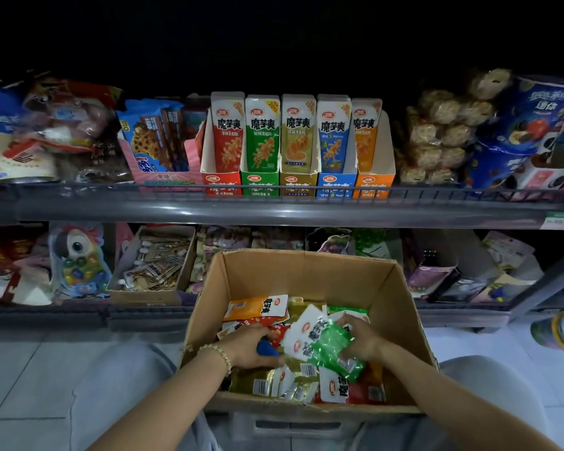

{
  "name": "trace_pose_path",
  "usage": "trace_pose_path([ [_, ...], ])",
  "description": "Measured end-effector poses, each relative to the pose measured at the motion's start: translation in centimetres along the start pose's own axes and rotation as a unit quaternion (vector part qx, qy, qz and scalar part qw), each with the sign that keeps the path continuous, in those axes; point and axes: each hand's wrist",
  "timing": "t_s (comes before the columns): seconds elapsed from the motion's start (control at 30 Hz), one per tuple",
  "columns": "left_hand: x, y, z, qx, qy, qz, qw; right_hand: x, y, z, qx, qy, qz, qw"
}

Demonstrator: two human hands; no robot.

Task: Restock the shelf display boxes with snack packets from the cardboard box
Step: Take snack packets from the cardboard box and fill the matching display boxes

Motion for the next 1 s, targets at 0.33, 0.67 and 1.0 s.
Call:
trace_pose_path([
  [0.33, -2.6, 1.6, -4.8, 0.037, 0.294, -0.091, 0.951, -1.8, 4.0, 5.8, -0.123, -0.286, -0.004, 0.950],
  [0.67, -4.7, 2.6, -7.9, 0.060, 0.554, -0.141, 0.818, 1.2, 7.3, 12.3, -0.188, -0.238, 0.004, 0.953],
  [1.0, -7.0, 6.0, -5.5, 0.018, 0.493, -0.097, 0.864, -1.4, 7.5, 13.7, -0.232, -0.221, -0.014, 0.947],
])
Point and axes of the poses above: each hand's wrist, its own y-axis away from the middle knuckle, its own x-axis out of the palm, z = x × y, and after that the axes turned 2 degrees about x, right-handed
